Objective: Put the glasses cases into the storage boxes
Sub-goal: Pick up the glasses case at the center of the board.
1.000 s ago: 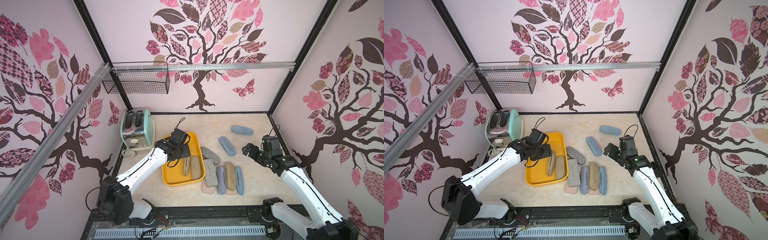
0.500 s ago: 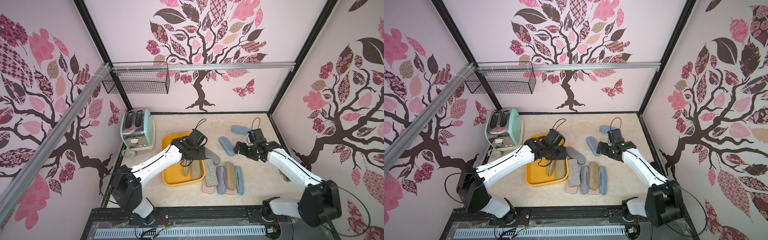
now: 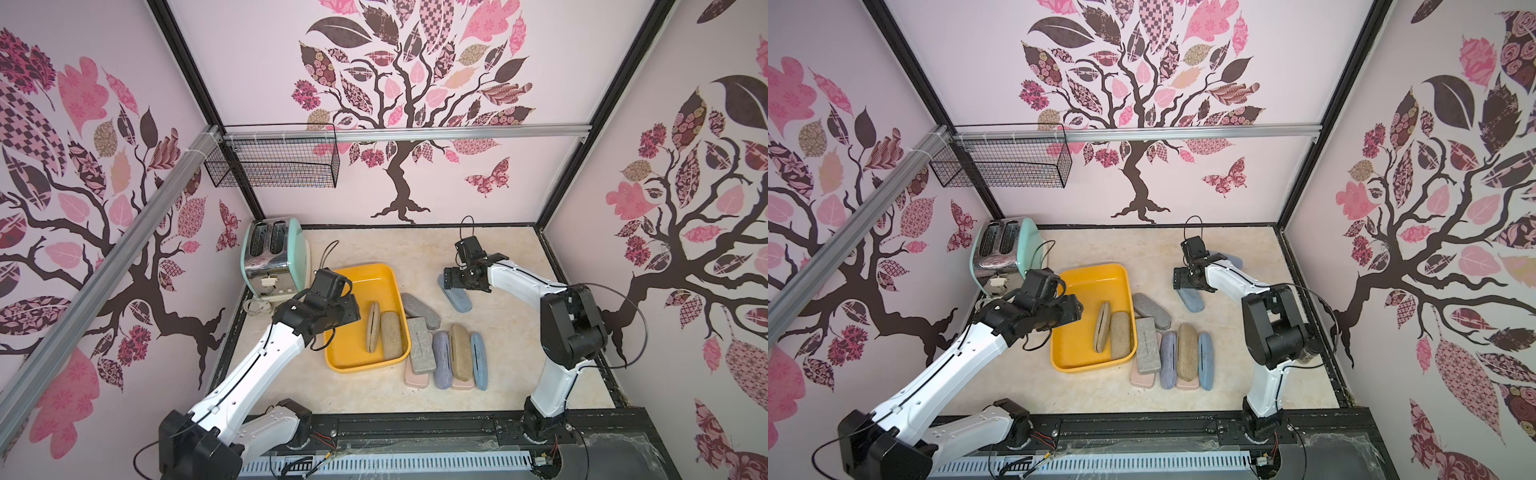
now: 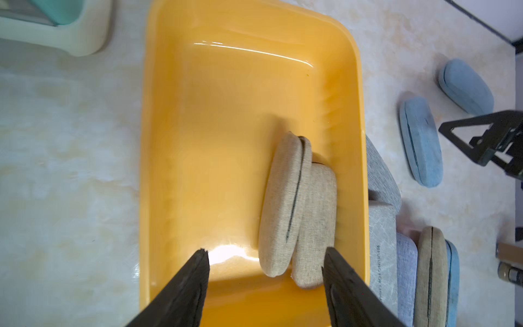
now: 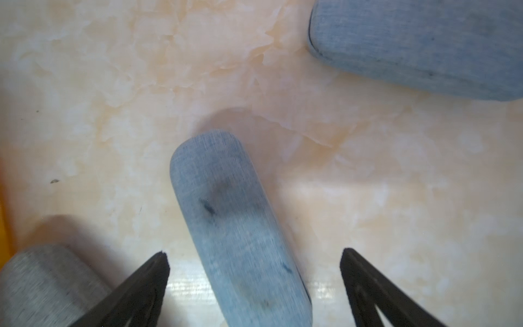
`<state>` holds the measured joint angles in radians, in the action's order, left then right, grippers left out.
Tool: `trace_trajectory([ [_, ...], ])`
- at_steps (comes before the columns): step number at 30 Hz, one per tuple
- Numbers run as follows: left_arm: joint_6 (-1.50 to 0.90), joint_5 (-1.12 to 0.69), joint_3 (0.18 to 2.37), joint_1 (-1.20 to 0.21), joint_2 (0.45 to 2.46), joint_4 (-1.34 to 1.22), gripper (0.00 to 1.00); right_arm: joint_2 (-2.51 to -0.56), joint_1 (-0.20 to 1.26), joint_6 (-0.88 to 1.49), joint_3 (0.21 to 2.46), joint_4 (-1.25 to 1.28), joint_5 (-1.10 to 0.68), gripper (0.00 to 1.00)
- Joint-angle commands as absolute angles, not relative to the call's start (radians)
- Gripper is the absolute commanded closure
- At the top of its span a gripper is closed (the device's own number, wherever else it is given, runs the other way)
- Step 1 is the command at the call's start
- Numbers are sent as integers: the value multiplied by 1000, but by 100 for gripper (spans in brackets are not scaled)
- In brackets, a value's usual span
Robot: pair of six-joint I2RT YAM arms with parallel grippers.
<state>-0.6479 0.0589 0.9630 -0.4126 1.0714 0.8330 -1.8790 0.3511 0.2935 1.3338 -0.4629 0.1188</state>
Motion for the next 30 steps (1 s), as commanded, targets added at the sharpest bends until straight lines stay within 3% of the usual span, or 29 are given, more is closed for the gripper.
trace_trajectory([
  [1, -601, 21, 909, -320, 1022, 829, 33, -1958, 351, 276, 1372, -450, 115, 3],
  [11, -630, -149, 783, -261, 1037, 737, 37, -2039, 368, 291, 1343, -425, 107, 10],
  [16, -668, -372, 751, -290, 1084, 609, 34, -2039, 368, 305, 1323, -410, 115, 19],
  [21, -635, -221, 854, -444, 1198, 669, 30, -2039, 367, 320, 1312, -408, 132, 26],
  [30, -620, -232, 922, -472, 1349, 652, 36, -1886, 368, 346, 1262, -401, 110, 32],
])
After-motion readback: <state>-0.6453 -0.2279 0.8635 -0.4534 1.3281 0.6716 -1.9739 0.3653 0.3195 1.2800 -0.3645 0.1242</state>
